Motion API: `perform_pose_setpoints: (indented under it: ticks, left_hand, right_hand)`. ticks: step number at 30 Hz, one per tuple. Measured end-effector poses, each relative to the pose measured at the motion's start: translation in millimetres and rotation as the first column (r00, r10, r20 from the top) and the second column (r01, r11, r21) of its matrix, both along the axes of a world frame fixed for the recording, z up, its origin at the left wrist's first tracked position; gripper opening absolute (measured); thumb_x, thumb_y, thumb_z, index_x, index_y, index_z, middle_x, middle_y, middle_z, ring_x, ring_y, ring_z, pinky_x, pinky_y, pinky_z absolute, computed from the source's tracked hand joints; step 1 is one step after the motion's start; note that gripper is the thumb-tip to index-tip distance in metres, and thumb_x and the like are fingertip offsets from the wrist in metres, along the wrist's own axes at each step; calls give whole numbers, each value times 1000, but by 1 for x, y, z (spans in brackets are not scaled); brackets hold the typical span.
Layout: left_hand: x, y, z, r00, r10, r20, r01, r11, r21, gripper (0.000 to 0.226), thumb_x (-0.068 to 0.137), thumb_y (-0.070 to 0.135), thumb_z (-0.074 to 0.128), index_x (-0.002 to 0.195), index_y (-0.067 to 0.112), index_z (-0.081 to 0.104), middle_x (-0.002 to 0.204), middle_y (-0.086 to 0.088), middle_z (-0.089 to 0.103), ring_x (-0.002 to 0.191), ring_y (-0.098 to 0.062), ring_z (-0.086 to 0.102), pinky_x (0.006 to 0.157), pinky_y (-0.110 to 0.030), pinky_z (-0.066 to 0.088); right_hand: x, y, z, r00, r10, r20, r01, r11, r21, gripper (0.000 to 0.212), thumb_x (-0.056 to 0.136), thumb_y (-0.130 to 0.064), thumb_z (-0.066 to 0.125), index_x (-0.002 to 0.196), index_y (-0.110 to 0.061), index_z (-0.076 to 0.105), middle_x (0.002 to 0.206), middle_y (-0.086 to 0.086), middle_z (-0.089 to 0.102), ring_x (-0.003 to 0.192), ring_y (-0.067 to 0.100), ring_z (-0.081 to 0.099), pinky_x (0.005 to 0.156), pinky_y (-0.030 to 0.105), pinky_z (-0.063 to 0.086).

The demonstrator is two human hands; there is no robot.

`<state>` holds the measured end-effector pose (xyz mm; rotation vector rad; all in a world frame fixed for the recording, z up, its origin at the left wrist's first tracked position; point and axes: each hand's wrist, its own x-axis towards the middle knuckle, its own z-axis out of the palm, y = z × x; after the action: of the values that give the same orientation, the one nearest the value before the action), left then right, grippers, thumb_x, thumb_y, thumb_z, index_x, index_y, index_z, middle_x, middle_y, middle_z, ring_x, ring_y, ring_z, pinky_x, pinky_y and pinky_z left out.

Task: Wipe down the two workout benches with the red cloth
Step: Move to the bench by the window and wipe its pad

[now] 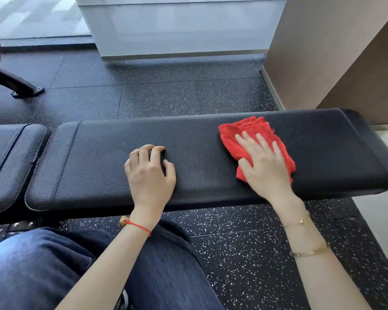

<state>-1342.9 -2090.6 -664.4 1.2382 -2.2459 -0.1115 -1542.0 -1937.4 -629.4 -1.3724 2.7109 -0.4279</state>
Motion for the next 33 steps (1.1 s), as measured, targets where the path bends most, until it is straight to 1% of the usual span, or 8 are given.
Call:
perform_pose_setpoints:
  ticks: [5, 14, 22, 25, 27, 29, 31, 33]
  left_hand:
    - [-1, 2, 3, 1000, 6, 23, -7, 1000, 15, 33, 87, 26, 53, 116, 15, 65, 120, -6, 61, 117, -30, 51, 99, -45, 38]
    - [4, 0, 16, 1000, -1, -30, 4, 994, 105, 32, 84, 14, 55, 115, 15, 64, 119, -4, 64, 116, -29, 53, 98, -43, 40]
    - [50, -15, 37, 979, 190, -79, -174, 968, 179, 38, 81, 5, 55, 115, 17, 65, 117, -4, 65, 117, -29, 51, 100, -44, 39]
    - [72, -23, 50, 977, 207, -60, -192, 962, 195, 35, 84, 5, 54, 115, 17, 65, 119, -3, 64, 117, -29, 51, 97, -44, 40]
    - [89, -31, 63, 981, 180, -65, -166, 969, 181, 32, 87, 6, 56, 115, 16, 65, 118, -3, 64, 115, -29, 52, 95, -44, 40]
    - [103, -41, 80, 991, 116, -66, -104, 982, 157, 29, 87, 7, 58, 115, 15, 66, 117, -4, 64, 112, -30, 54, 97, -45, 43]
    - [113, -52, 96, 999, 31, -42, -25, 990, 138, 28, 88, 8, 60, 115, 14, 66, 116, -4, 64, 112, -30, 55, 99, -48, 44]
    - [120, -65, 108, 999, -52, -9, 53, 988, 146, 26, 90, 9, 60, 115, 13, 66, 115, -3, 64, 112, -29, 55, 100, -48, 44]
  right_hand:
    - [-14, -47, 0, 997, -78, -15, 79, 997, 21, 56, 97, -36, 38, 152, -36, 27, 160, -12, 22, 150, 20, 12, 121, 46, 0]
    - [61, -120, -3, 959, 284, -13, -284, 959, 18, 56, 97, -38, 36, 152, -36, 26, 161, -12, 21, 151, 20, 9, 120, 49, -3]
    - [133, -149, -4, 889, 458, 6, -458, 888, 31, 60, 97, -42, 34, 154, -31, 19, 163, -8, 14, 151, 23, 3, 119, 50, -8]
    - [139, -157, 1, 851, 513, 112, -518, 855, 11, 62, 98, -51, 33, 155, -29, 19, 163, -8, 11, 151, 23, -1, 119, 48, -11]
    - [131, -158, 10, 823, 497, 274, -478, 867, -138, 59, 99, -49, 38, 153, -25, 28, 162, -4, 17, 151, 21, 6, 121, 43, -4]
    - [118, -157, 19, 870, 421, 257, -363, 899, -244, 59, 98, -44, 47, 149, -17, 36, 159, 3, 28, 147, 22, 20, 121, 38, 12]
    - [105, -153, 24, 959, 275, 73, -263, 955, -135, 66, 93, -48, 52, 147, -14, 36, 149, 7, 39, 136, 27, 33, 112, 39, 28]
    - [100, -151, 27, 980, 197, 18, -197, 980, 38, 73, 89, -57, 54, 144, -12, 37, 139, 11, 44, 127, 30, 40, 104, 41, 34]
